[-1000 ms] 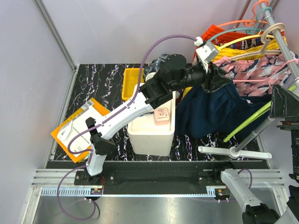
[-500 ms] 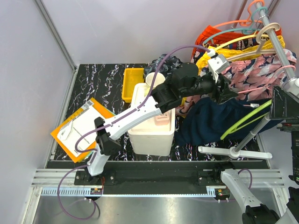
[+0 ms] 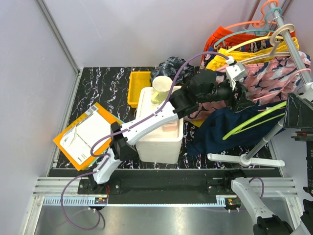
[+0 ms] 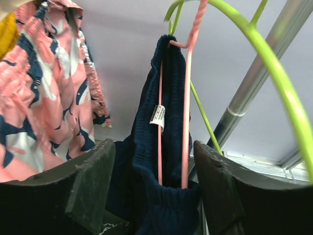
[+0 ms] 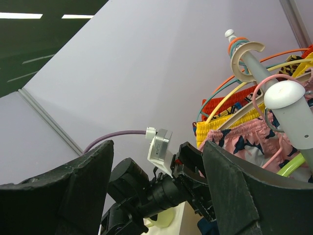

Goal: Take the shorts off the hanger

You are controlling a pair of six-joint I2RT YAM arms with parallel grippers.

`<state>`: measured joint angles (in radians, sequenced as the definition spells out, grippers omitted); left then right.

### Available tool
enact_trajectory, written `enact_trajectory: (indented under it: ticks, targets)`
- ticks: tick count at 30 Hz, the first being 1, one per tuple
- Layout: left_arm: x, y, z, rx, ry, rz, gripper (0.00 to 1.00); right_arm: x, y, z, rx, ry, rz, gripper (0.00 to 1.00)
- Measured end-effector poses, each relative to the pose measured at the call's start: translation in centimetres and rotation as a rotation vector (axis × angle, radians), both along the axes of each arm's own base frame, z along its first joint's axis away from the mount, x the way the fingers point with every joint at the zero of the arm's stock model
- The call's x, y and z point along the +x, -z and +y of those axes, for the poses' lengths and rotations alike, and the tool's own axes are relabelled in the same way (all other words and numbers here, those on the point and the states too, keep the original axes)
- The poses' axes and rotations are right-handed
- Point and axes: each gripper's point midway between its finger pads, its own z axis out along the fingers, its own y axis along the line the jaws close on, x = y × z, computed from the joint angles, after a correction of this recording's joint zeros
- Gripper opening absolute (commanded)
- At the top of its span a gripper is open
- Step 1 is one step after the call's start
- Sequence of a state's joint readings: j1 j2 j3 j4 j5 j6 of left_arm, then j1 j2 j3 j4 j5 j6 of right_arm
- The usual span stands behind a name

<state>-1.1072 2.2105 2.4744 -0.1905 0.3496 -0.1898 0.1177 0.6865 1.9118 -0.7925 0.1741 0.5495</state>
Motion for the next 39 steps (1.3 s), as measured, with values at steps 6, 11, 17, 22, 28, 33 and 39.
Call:
enact_trajectory:
  ticks: [6, 11, 17, 22, 28, 33, 39]
  targets:
    - [-0.4, 0.9, -0.5, 0.007, 0.032, 0.015, 0.43, 0.0, 0.2, 0.0, -0.001, 0.000, 0.007, 0.81]
    - [-0.9, 0.8, -0.6, 0.003, 0.065, 0.018, 0.12, 0.0, 0.2, 0.0, -0.001, -0.001, 0.007, 0.81]
    - [-1.7, 0.5, -0.6, -0.003, 0.101, 0.020, 0.00, 0.2, 0.3, 0.0, -0.002, -0.001, 0.012, 0.81]
    - [-1.6, 0.4, -0.5, -0.006, 0.088, 0.047, 0.00, 0.5, 0.6, 0.1, -0.002, -0.001, 0.023, 0.81]
    - [-1.4, -1.4, 0.6, -0.027, 0.056, 0.106, 0.00, 0.7, 0.9, 0.1, -0.003, -0.002, 0.031, 0.81]
    - [-1.5, -4.7, 2.5, -0.081, 0.044, 0.126, 0.00, 1.0, 1.2, 0.2, 0.001, -0.005, 0.043, 0.81]
    - [-1.4, -8.6, 4.6, -0.167, 0.047, 0.141, 0.00, 1.0, 1.1, 0.3, 0.008, -0.011, 0.042, 0.80]
